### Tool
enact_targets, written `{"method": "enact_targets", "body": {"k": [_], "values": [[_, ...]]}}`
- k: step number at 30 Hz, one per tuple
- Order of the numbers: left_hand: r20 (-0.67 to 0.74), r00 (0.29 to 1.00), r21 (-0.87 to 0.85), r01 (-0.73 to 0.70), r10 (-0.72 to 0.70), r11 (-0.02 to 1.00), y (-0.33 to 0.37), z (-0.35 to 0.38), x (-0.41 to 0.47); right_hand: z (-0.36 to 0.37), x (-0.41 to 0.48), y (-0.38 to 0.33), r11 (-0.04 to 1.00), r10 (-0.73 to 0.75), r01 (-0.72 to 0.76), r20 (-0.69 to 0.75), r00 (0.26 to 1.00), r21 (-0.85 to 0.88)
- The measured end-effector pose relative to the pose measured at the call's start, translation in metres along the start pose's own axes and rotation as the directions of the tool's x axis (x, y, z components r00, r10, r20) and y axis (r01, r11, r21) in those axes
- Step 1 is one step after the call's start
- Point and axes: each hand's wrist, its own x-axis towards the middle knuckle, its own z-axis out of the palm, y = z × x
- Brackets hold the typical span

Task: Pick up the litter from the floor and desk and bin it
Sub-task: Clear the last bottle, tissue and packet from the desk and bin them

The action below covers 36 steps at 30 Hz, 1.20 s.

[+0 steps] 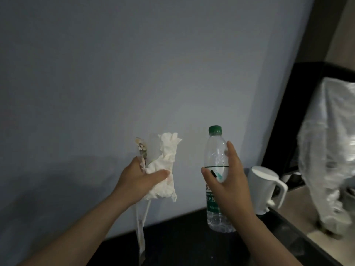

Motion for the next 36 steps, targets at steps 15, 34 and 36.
{"method": "enact_targets", "body": {"k": [15, 34, 36], "values": [[0.243, 0.873, -0.361, -0.324, 0.423, 0.875, 0.228, 0.178, -0.069, -0.300, 0.010, -0.040, 0.961, -0.207, 0.107, -0.407, 0.890, -0.254], [0.483, 0.594, -0.657, -0.239, 0.643, 0.715, 0.389, 0.483, -0.206, -0.611, -0.048, 0.037, 0.819, -0.286, -0.146, -0.616, 0.734, -0.555], [0.481, 0.565, -0.677, -0.247, 0.670, 0.694, 0.392, 0.509, -0.204, -0.623, -0.047, 0.049, 0.803, -0.286, -0.176, -0.628, 0.724, -0.569]]}}
